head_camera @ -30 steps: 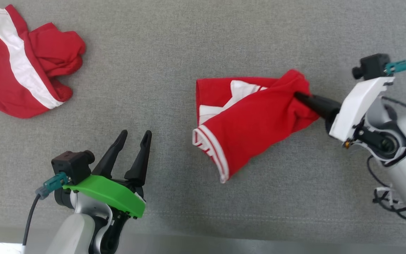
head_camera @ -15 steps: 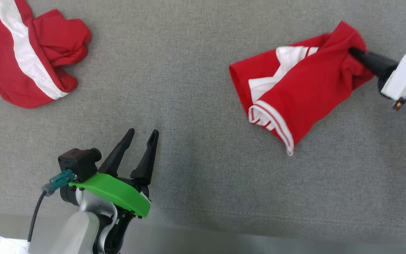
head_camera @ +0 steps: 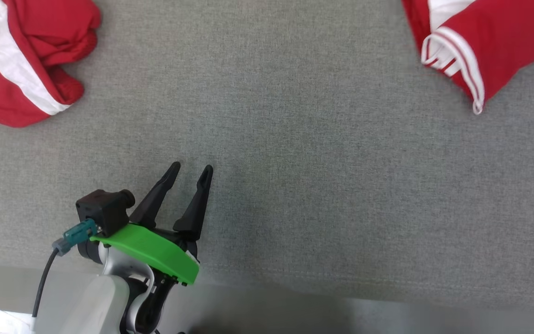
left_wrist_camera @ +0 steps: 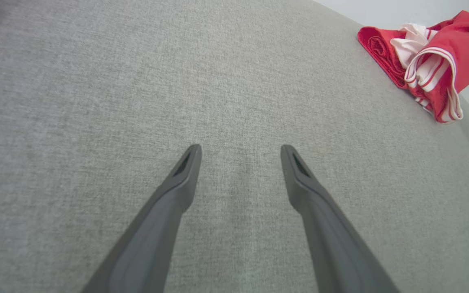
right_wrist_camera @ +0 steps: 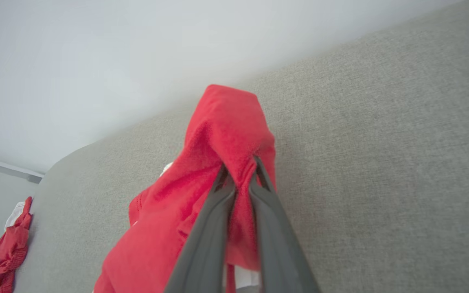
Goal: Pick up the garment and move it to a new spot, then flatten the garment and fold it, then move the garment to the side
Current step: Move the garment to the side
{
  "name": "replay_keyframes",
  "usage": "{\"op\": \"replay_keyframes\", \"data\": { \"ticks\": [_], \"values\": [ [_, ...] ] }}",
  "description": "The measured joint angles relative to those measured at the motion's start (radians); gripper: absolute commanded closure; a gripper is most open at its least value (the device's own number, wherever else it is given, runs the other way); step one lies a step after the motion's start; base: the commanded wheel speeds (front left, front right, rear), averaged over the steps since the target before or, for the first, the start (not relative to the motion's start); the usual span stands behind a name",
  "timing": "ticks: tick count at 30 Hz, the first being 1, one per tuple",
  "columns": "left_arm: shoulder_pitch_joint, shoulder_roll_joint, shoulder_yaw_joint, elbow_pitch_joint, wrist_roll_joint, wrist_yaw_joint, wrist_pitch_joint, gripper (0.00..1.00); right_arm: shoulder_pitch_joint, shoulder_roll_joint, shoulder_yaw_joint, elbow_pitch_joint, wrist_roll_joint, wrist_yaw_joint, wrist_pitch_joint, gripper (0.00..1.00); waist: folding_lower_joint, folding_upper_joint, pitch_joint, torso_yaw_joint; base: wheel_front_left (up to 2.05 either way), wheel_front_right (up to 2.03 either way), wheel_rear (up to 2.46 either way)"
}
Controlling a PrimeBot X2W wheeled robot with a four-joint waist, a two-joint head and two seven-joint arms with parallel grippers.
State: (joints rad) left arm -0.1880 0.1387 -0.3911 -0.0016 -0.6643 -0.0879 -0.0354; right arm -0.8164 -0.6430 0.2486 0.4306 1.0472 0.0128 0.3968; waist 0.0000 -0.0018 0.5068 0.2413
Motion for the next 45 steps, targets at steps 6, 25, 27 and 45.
{"op": "replay_keyframes", "data": {
  "ticks": [6,25,27,45],
  "values": [
    [0.002,0.021,0.013,-0.024,0.007,0.018,0.010,0.00,-0.051,-0.013,-0.047,0.041,-0.020,-0.068,-0.058,1.00,0.0000,0.0000,0.052,-0.009,0.00,0.00,0.00],
    [0.007,0.073,0.047,-0.128,0.020,0.046,0.017,0.00,-0.140,-0.040,0.013,0.137,-0.188,-0.106,-0.158,1.00,0.0000,0.0000,0.138,-0.110,0.00,0.00,0.00],
    [0.007,0.074,0.049,-0.136,0.021,0.047,0.017,0.00,-0.144,-0.047,0.018,0.146,-0.200,-0.111,-0.160,1.00,0.0000,0.0000,0.140,-0.119,0.00,0.00,0.00],
    [0.033,0.099,0.070,-0.182,0.021,0.072,0.036,0.00,-0.202,-0.034,0.087,0.240,-0.313,-0.121,-0.229,0.00,-0.0001,0.0000,0.153,-0.157,0.00,0.00,0.00]
  ]
}}
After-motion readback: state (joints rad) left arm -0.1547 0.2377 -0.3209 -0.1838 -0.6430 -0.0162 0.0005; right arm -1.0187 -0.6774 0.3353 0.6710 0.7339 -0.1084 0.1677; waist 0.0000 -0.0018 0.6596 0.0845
